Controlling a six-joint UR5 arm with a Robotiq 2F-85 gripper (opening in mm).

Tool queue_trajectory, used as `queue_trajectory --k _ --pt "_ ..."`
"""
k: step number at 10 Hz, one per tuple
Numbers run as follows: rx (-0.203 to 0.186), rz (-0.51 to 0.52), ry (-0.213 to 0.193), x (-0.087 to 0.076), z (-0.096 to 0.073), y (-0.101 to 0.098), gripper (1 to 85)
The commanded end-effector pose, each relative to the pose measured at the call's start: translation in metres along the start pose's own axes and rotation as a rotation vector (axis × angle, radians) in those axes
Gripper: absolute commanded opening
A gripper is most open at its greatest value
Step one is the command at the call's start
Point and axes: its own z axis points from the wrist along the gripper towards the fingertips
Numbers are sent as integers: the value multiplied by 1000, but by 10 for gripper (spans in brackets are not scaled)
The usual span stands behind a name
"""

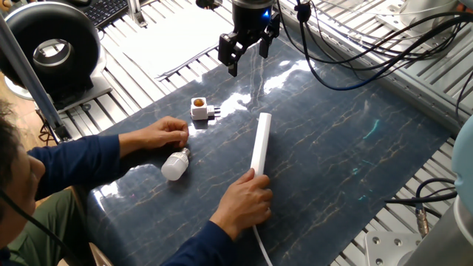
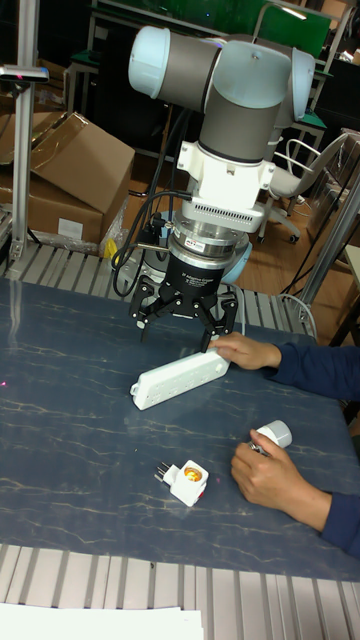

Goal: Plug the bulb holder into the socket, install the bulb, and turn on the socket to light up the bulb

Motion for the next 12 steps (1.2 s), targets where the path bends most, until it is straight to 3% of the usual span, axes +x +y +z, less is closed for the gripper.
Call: queue_trajectory --k 1,2,12 --pt "-91 289 22 2 -1 27 840" --pt "-91 289 22 2 -1 27 13" --pt "-89 289 19 2 0 26 13"
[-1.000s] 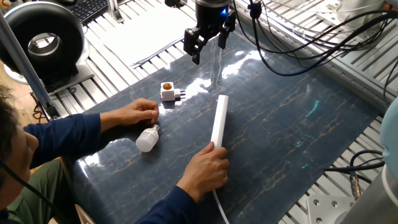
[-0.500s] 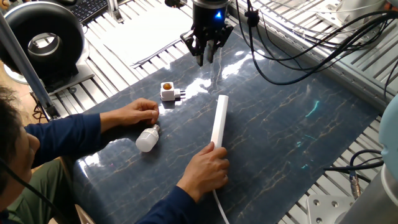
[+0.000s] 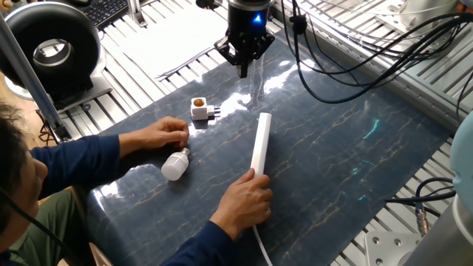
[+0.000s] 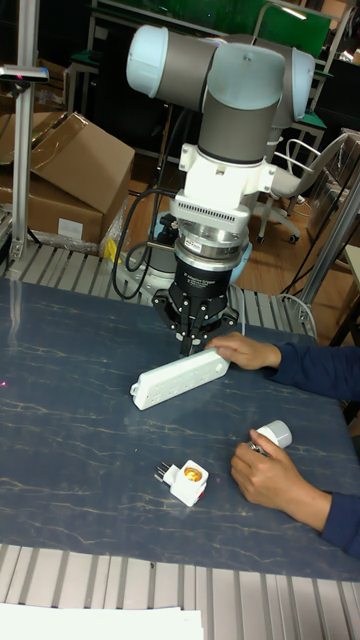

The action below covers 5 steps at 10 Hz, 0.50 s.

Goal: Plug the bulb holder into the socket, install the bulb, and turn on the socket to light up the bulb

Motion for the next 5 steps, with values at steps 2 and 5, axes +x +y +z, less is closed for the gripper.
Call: queue_trajectory --k 2,5 --pt "-9 10 1 0 -1 2 13" --pt "-2 0 4 1 -1 0 13"
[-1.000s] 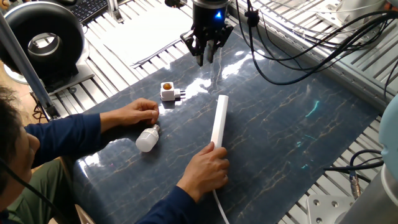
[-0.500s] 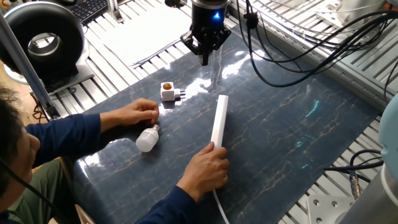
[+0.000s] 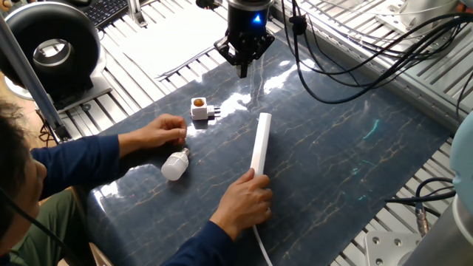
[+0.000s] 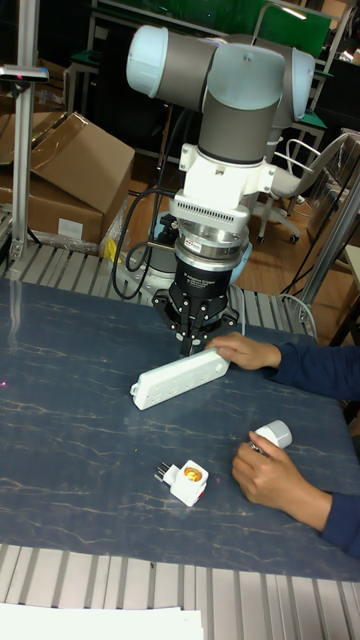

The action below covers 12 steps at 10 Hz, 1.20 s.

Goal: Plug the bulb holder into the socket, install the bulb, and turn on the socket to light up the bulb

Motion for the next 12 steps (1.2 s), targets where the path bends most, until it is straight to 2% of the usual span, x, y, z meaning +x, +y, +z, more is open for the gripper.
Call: queue_trajectory --k 1,2,7,8,9,10,11,12 --pt "6 -9 0 0 -1 -2 13" --pt "19 -15 -4 -1 -1 -5 13" --pt "23 -27 -11 -3 -1 -6 13" --pt "43 -56 -17 -5 -1 -11 13" --pt "82 -106 -18 -6 -2 -21 13" --pt "78 -144 -4 -3 -2 -21 13" --pt "26 -149 10 2 -1 -7 13" --pt "-124 -37 45 12 -3 31 13"
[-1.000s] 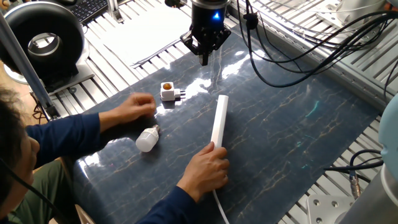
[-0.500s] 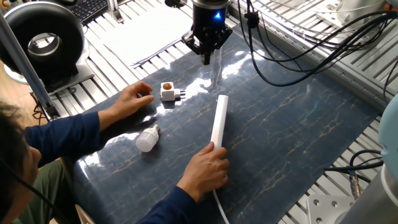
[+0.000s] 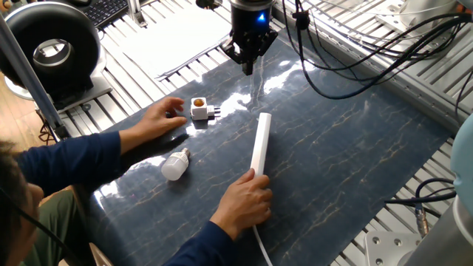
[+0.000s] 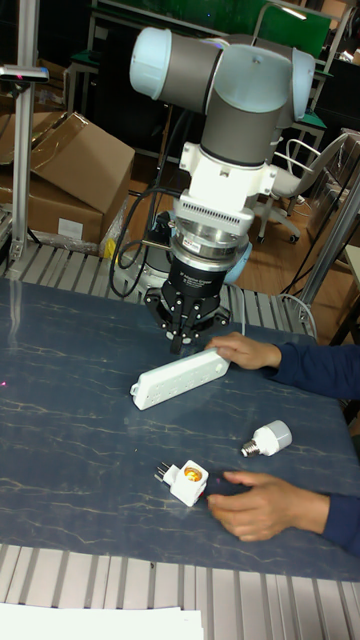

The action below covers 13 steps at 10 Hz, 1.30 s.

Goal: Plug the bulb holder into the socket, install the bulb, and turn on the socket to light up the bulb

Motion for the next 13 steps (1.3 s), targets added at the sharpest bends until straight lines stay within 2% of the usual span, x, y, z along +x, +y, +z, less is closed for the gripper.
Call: queue_trajectory --k 1,2,3,4,5,6,7,8,9,10,11,12,13 --pt "-254 164 45 6 -10 66 13" --pt "-198 144 18 1 -7 51 13" --pt "123 -62 -60 -16 -4 -32 13" --pt "177 -137 -62 -19 -7 -45 13" --pt "62 -81 -45 -12 -2 -16 13" --pt "-258 111 48 8 -11 66 13" --pt "-110 49 -12 -4 -3 28 13" --pt "286 -174 -114 -35 -14 -70 13" --pt "-36 3 -10 -3 -2 9 13" --pt "-322 160 75 12 -15 83 13" --pt "143 -91 -57 -16 -4 -36 13" --pt "-35 21 7 2 -2 9 13" --pt "-154 62 25 5 -5 39 13"
